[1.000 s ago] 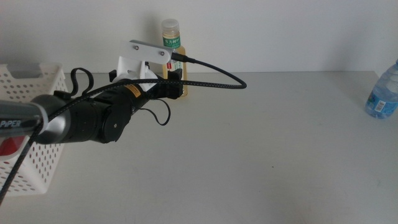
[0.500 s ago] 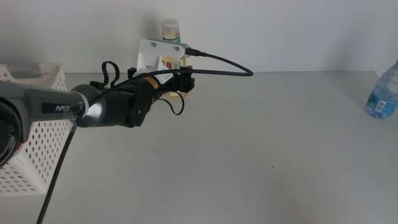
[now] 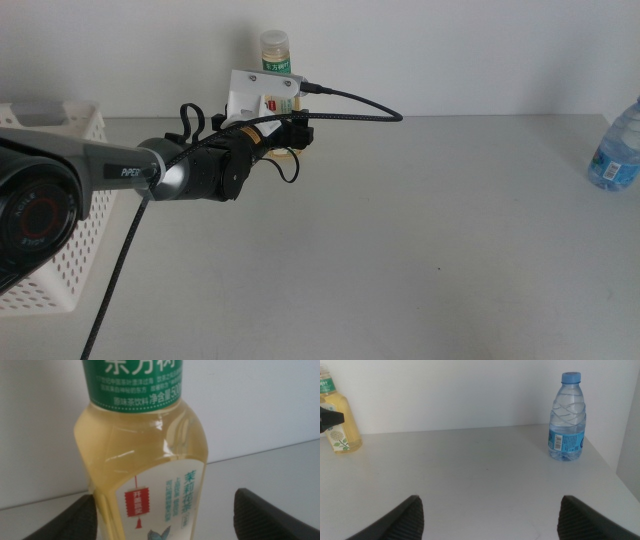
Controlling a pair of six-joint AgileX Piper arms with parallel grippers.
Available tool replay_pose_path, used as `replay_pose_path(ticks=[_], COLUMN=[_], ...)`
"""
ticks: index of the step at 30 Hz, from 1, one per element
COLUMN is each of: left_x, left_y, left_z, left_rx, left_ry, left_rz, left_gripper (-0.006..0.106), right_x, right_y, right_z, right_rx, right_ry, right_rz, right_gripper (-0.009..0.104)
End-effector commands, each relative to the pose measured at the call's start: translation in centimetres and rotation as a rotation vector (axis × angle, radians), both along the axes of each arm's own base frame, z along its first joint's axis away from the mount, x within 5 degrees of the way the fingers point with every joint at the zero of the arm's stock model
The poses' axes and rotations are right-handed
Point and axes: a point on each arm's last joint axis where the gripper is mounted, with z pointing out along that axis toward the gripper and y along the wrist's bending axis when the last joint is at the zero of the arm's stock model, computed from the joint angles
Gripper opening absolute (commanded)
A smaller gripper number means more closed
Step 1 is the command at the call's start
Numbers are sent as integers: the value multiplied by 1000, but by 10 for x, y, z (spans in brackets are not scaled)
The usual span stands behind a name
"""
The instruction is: Use arms to grab the bottles and put them into the dustbin to the left of the table.
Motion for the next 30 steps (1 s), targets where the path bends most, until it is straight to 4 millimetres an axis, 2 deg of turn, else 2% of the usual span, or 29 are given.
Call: replay_pose_path(ticks=[1, 13, 17, 20, 22, 27, 30], left_x=[8, 35, 41, 44, 45, 42, 35], left_y=[1, 9, 9, 8, 7, 5, 6], left_z=[43, 29, 30, 33, 35, 46, 68], left_rx=[-74, -81, -88, -92, -94, -64, -68], left_ry=[-157, -177, -200, -210, -216, -182, -118], left_rz=[21, 56, 58, 57, 57, 30, 31], left_gripper=[93, 93, 86, 70, 52, -1, -2], right_x=[-2, -2, -2, -2, -2, -2, -2], right_y=[-1, -1, -1, -1, -1, -1, -1], right_z=[11, 11, 11, 11, 11, 11, 11], right_rx=[-21, -21, -21, -21, -21, -21, -21], right_ry=[-107, -107, -107, -107, -107, -107, -107], right_rz=[-6, -6, -6, -6, -6, -6, -6], right_gripper=[75, 75, 75, 75, 75, 75, 75])
